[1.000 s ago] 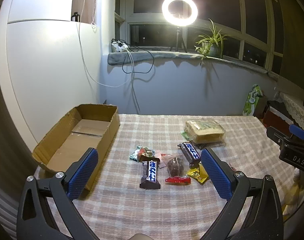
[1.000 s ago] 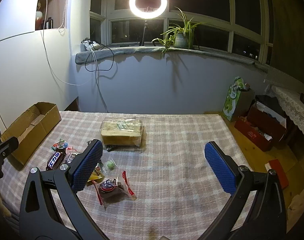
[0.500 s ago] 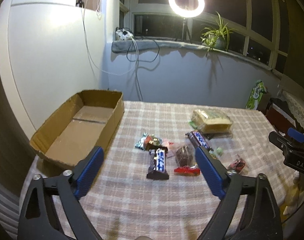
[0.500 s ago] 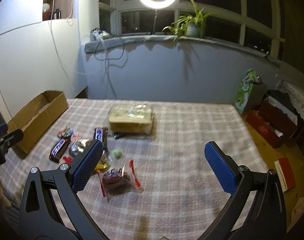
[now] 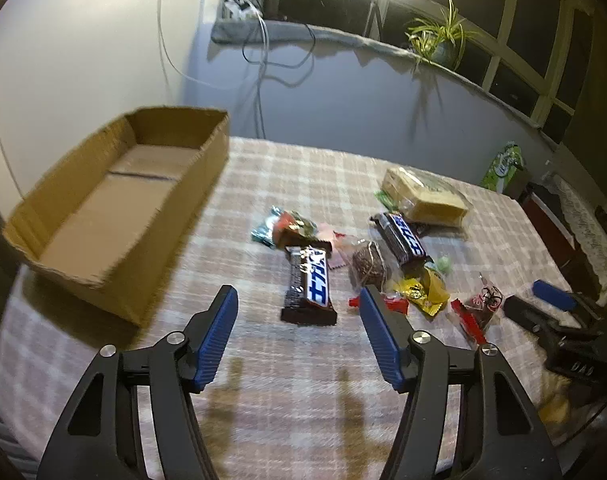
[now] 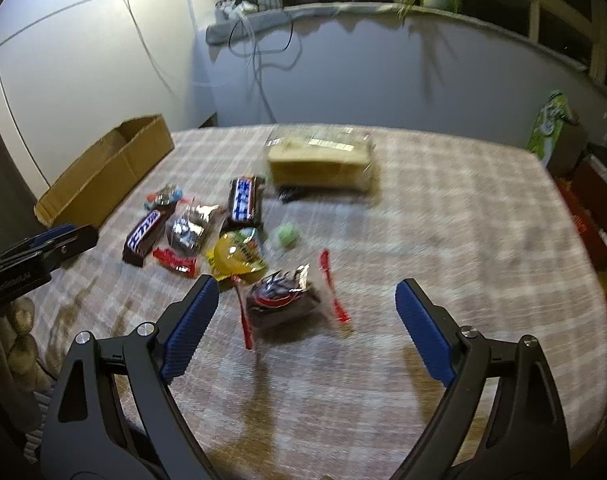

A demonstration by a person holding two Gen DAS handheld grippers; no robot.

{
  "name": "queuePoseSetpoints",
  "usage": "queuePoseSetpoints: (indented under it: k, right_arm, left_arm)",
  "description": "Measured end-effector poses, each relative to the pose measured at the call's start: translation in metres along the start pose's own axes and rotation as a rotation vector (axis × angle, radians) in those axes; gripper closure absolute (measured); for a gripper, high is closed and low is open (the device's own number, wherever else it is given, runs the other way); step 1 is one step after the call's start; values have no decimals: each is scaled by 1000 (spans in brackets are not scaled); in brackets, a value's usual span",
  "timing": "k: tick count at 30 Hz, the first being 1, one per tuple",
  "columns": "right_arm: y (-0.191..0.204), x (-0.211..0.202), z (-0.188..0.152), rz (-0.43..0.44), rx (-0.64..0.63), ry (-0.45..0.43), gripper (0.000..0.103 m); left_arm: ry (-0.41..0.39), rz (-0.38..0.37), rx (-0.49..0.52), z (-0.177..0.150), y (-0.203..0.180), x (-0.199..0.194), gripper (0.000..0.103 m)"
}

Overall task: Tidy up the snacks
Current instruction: 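Grasp the chocolate bar with the left tool while the right tool grasps the red candy bag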

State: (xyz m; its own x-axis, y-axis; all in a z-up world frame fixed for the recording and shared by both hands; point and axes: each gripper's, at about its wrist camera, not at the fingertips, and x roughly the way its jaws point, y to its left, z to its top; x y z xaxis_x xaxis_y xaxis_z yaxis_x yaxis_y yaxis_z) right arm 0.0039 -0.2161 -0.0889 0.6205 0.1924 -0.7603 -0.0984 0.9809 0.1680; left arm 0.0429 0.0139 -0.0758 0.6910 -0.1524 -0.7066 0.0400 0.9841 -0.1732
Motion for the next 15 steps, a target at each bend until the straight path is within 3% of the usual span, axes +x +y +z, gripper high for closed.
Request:
queuePoseSetpoints:
  k: [2,15]
  right_arm:
    - [2,8,0,8,-6,19,11]
    - [8,47,2,34,-31,106,17]
  left_arm:
    - [16,-3,12,0,-2,8,48]
    - [103,-22,13,12,2,51,53]
